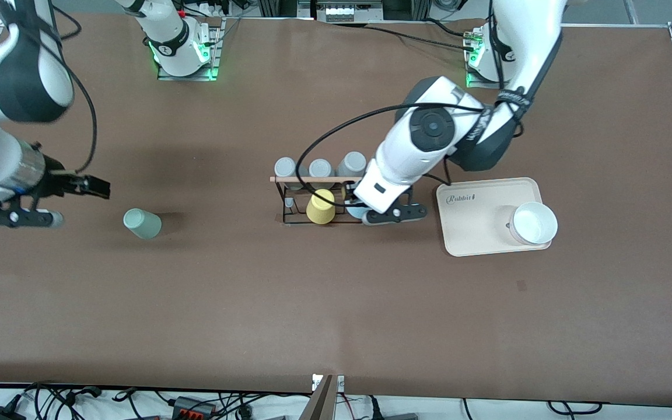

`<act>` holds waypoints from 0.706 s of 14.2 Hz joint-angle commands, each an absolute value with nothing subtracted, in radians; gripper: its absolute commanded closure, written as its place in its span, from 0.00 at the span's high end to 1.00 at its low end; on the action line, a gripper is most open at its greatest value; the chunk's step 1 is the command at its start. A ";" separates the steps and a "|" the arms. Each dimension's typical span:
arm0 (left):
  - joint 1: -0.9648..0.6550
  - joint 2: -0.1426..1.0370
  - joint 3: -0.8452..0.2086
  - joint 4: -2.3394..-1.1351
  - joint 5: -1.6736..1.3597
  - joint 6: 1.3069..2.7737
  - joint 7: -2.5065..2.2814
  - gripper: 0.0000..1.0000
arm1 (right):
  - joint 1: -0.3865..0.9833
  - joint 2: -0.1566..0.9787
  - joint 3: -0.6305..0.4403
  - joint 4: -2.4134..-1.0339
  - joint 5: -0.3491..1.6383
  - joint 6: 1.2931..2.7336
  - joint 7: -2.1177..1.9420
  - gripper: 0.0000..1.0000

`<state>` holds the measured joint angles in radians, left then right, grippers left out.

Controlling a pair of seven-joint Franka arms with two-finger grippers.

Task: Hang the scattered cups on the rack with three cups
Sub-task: 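Carry the blue cup to the rack while the right gripper reaches the green cup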

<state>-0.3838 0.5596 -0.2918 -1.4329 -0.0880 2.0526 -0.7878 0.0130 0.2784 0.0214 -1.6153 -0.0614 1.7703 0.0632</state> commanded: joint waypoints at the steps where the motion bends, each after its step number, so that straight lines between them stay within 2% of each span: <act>1: -0.402 0.595 -0.282 -1.391 -0.097 2.045 -0.819 0.00 | -0.020 0.314 0.028 -1.692 -0.072 1.905 0.009 1.00; 7: -0.437 0.646 -0.278 -1.393 -0.032 2.066 -0.831 0.01 | -0.040 0.396 0.028 -1.867 -0.074 2.182 -0.026 1.00; 10: -0.439 0.652 -0.276 -1.393 -0.026 2.068 -0.824 0.08 | -0.044 0.399 0.028 -1.934 -0.074 2.261 -0.044 1.00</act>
<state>-0.4247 0.6341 -0.2869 -1.4276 -0.0460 2.0739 -0.8183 -0.0295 0.4213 0.0203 -1.8773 -0.0622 2.2084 -0.0127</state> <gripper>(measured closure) 0.330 0.000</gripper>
